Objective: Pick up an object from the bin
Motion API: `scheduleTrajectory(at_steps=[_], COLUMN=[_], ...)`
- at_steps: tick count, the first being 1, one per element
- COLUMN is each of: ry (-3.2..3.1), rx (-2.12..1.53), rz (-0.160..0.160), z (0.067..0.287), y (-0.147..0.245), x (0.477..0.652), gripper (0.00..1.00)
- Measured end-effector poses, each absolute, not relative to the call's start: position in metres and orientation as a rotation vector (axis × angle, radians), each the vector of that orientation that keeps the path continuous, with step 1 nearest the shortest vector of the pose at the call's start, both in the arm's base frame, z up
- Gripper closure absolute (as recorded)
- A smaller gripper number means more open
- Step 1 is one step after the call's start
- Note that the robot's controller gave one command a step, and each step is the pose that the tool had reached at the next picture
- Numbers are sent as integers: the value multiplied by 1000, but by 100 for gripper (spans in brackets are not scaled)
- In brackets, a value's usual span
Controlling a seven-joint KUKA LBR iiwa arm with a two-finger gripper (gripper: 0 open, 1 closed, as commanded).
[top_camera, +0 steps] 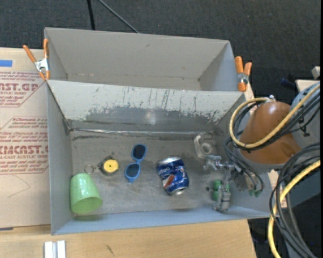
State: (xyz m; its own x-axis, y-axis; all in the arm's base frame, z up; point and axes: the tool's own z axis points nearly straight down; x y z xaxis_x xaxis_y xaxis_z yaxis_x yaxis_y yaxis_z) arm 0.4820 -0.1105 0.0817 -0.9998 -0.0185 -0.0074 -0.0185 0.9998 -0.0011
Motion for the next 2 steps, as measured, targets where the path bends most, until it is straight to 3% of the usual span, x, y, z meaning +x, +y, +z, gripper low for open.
scheduleTrajectory(at_steps=[1, 2], ry=[3134, 3140], rx=[-132, -155], rz=[-2, 8], z=[92, 73], y=[-126, -55], x=[516, 508], gripper=[0, 0])
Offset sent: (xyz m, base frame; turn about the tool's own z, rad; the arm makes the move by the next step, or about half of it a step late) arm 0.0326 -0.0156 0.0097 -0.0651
